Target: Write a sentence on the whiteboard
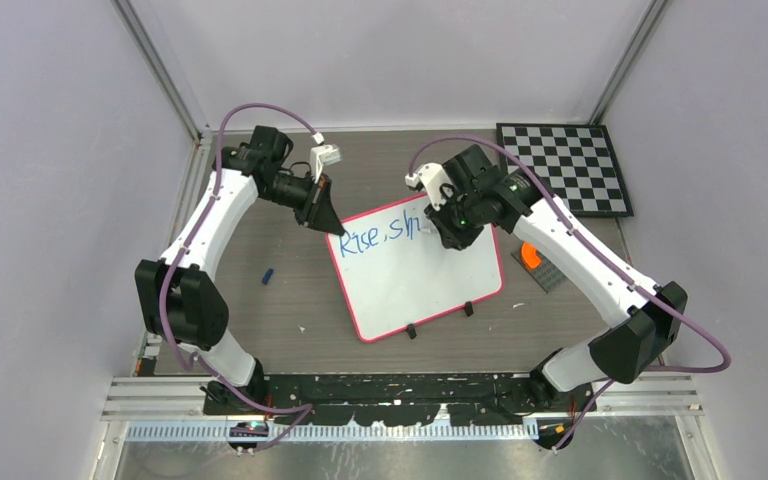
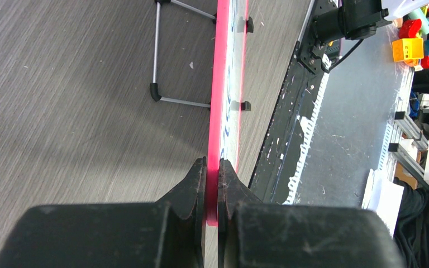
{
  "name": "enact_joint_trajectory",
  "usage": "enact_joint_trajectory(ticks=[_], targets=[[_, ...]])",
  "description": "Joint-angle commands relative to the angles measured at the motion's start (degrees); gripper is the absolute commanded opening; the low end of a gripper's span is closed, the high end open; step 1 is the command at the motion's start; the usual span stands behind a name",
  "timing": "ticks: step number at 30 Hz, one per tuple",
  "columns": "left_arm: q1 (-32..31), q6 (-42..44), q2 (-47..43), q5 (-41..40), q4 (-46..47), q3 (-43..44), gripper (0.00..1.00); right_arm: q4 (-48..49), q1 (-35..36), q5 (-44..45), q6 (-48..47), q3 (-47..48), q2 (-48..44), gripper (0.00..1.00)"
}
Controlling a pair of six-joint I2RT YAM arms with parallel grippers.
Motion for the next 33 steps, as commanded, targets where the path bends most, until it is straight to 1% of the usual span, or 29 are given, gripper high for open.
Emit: enact_joint_trajectory(ticks=[1,6,10,17,33], targets=[[-0.1,1.5,-0.4,-3.5,0.9,-0.4,0.00,0.9,0.4,1.0,-0.9,-1.3,-1.3,0.00],[-0.1,1.7,-0.4,-3.5,0.9,-0.5,0.00,0.6,0.5,3.2,-1.4,-1.3,-1.6,0.00],[0.0,1.5,-0.3,-3.3,1.0,-0.5,0.00,0.3,0.5,4.1,-1.5,1.5,-1.7,0.00],[-0.1,1.4,-0.5,-3.3,1.0,-0.3,0.00,0.0,0.5,0.8,-0.7,5.8,-1.4,0.00],[-0.2,1.5,-0.4,-3.4,1.2,-0.6,0.00,3.3,0.5,3.3,-0.3,6.9,1.8,0.00]])
